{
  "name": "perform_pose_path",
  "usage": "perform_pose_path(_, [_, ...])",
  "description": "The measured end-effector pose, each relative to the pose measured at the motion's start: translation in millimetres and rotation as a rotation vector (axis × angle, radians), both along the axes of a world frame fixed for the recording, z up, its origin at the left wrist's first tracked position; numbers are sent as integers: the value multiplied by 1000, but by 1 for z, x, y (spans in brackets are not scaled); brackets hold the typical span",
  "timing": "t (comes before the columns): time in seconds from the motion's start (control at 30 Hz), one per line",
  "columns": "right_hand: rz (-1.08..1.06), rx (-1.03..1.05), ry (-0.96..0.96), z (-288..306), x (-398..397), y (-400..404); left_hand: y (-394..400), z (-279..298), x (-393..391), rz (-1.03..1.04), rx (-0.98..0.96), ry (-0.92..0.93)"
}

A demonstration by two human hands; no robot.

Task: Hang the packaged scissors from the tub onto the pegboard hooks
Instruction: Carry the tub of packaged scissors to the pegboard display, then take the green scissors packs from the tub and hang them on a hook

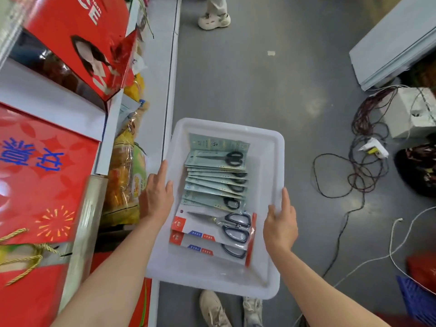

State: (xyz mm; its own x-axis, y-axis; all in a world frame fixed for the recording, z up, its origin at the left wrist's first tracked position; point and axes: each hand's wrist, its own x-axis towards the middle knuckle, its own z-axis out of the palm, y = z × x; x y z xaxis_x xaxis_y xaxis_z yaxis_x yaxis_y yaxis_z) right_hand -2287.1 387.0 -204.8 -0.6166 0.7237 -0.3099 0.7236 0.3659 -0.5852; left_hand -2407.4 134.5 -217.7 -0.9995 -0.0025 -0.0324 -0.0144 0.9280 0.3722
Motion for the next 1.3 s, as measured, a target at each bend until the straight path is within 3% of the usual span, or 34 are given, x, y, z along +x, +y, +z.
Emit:
perform_pose_path(0.4, [11, 78, 14, -12, -27, -9, -3, 0, -49, -44, -128, -15])
perform_pose_path(0.5, [43, 210, 12, -9, -30, -9, -4, 3, -46, -42, -139, 4])
perform_pose_path(0.6, [167, 418, 47, -1, -54, -5, 5, 6, -46, 27, -132, 77])
perform_pose_path(0.73, [437, 480, 158, 6, -102, 1, 32, 15, -42, -16, -7, 301])
perform_pose_path(0.83, [613, 489, 168, -1, -145, 9, 58, 11, -41, -37, 131, 197])
perform_pose_path(0.93, [743, 486, 115, -15, -182, 14, 87, 4, -53, 130, 248, -27])
perform_pose_path(1.1, [916, 551, 5, -36, -216, 18, 126, -5, -86, 804, 585, -413])
perform_pose_path(1.3, [936, 715, 17, -44, -227, 16, 152, -17, -103, 1108, 888, -460])
